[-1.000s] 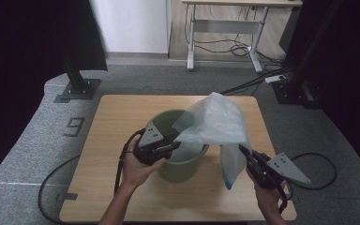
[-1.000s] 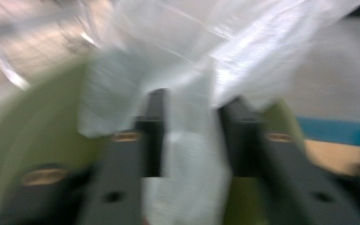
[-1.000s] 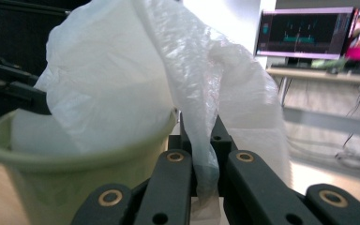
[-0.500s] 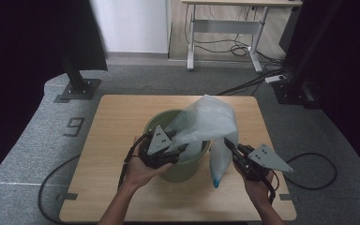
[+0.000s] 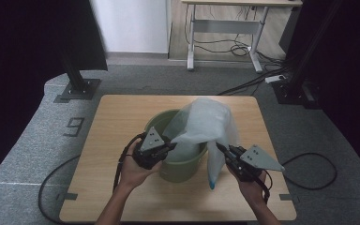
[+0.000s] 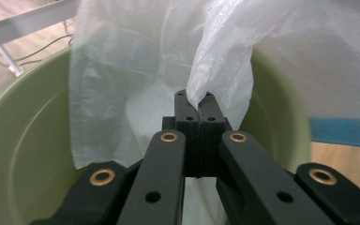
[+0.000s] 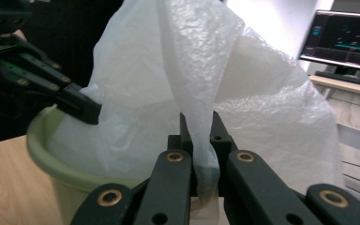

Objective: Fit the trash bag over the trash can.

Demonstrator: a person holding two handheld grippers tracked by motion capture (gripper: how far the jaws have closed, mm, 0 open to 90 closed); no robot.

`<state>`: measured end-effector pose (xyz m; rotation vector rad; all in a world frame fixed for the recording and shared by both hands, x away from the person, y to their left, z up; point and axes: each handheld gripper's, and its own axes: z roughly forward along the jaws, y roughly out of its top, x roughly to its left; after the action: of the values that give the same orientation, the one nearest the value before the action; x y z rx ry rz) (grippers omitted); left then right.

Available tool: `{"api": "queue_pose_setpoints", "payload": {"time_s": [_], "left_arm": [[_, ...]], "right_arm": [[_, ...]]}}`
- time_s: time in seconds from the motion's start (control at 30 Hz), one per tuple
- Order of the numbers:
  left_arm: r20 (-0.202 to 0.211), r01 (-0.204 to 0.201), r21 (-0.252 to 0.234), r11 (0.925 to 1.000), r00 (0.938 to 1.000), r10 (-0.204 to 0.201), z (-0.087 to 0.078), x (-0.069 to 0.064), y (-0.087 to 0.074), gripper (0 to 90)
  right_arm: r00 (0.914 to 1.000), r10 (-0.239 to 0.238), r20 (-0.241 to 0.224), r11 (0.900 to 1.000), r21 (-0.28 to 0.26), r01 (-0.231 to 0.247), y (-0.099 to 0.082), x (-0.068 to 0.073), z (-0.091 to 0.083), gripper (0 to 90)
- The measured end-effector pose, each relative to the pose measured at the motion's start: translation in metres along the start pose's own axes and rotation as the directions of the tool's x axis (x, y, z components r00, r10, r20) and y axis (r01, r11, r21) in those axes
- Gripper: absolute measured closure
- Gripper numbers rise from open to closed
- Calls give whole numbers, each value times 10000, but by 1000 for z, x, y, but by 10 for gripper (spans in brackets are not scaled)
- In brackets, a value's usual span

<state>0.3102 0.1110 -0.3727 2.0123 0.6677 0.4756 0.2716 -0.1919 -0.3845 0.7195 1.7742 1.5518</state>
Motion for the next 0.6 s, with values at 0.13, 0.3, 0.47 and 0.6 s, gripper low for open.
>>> {"api": "queue_pose_setpoints", "payload": {"time_s": [0.13,0.3,0.47,0.6], "left_arm": [[-275,236,-464,9986,9993,-249,-9,5,-2,787],[-235,-302,-976,9948,9993,281,-13,-8,5,507],[-431,-782,-777,9939,9962,750,-5,-23,14,410],[-689,-768,-582,9953,9950,727,3,-25,21,540]], "right_arm": [[9999,17,-134,10000,86,-16,-2,3,3,884],[9996,106,-265,9999,55,-105,2,5,7,885],[9993,68,-355,9999,80,-65,7,8,12,884],[9993,11,-373,9998,185,-4,6,8,13,884]]}}
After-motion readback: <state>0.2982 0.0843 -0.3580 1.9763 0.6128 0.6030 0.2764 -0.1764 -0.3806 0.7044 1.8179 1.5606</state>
